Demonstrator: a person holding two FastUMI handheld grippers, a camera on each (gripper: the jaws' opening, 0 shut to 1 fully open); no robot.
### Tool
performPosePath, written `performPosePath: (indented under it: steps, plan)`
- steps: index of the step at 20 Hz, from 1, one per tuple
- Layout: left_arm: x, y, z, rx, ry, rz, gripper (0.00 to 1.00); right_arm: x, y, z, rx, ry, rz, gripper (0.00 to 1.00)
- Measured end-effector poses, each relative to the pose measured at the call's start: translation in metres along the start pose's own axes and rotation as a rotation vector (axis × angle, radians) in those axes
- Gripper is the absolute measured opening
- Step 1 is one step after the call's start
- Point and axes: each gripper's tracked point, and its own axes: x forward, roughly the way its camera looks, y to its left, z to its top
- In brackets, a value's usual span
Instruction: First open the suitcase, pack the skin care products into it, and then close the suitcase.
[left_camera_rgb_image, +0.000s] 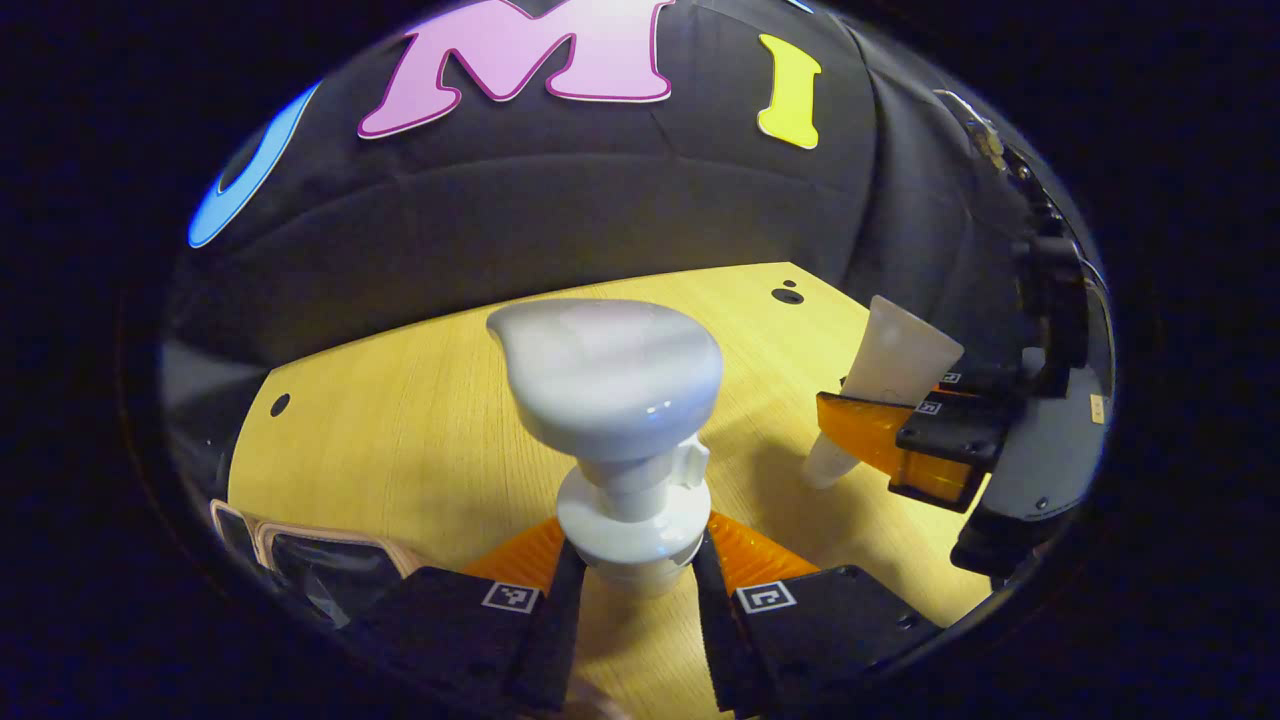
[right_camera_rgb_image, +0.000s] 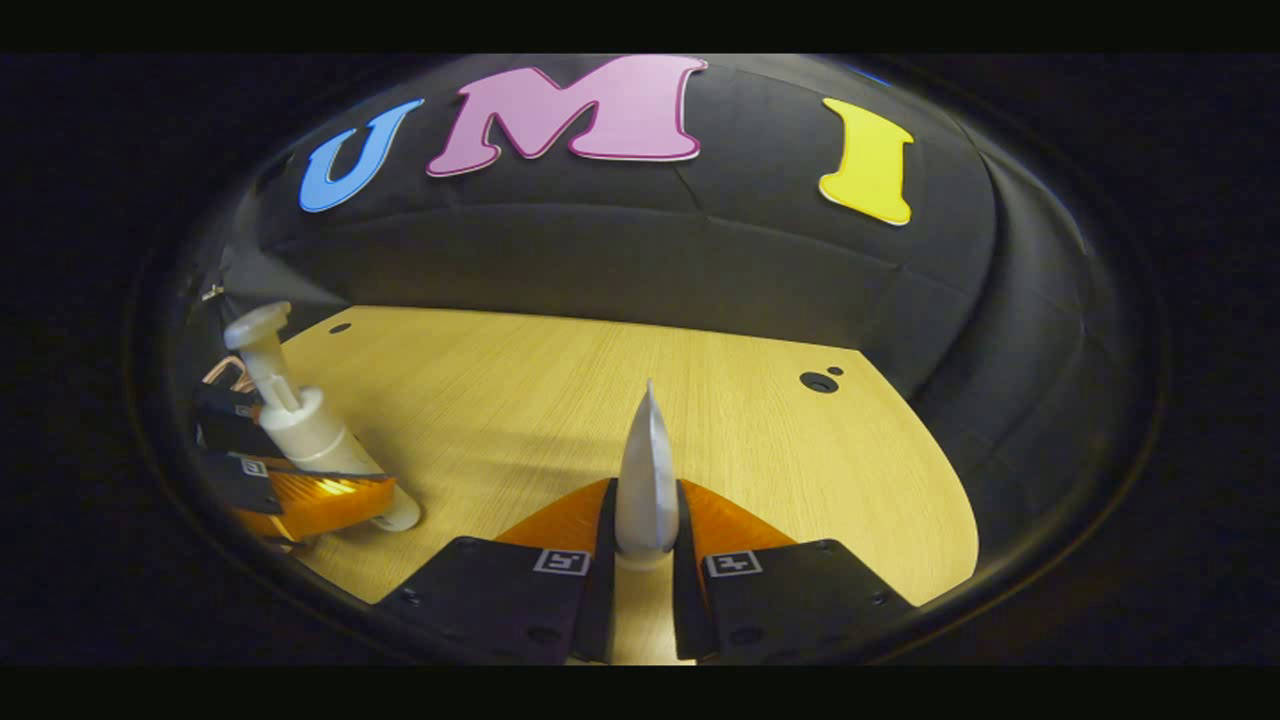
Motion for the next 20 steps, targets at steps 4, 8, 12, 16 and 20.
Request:
performPosePath:
  steps: [4,8,12,16,20]
  plan:
    - [-0.062,0.026,0.000,0.013,0.026,-0.001,0.57,-0.031,0.015,0.022,0.004,-0.065,0.028,0.21]
    - [-0.126,0.077,-0.030,-0.158,0.198,0.011,0.57,-0.072,0.037,0.046,0.019,-0.128,0.056,0.32]
    - [-0.148,0.132,-0.066,-0.143,0.396,0.049,0.57,-0.110,0.061,0.064,0.035,-0.187,0.076,0.30]
    - [-0.143,0.154,-0.108,-0.107,0.567,0.069,0.59,-0.146,0.081,0.076,0.063,-0.228,0.085,0.26]
    - [-0.142,0.152,-0.161,-0.097,0.773,-0.005,0.57,-0.176,0.094,0.082,0.058,-0.271,0.081,0.26]
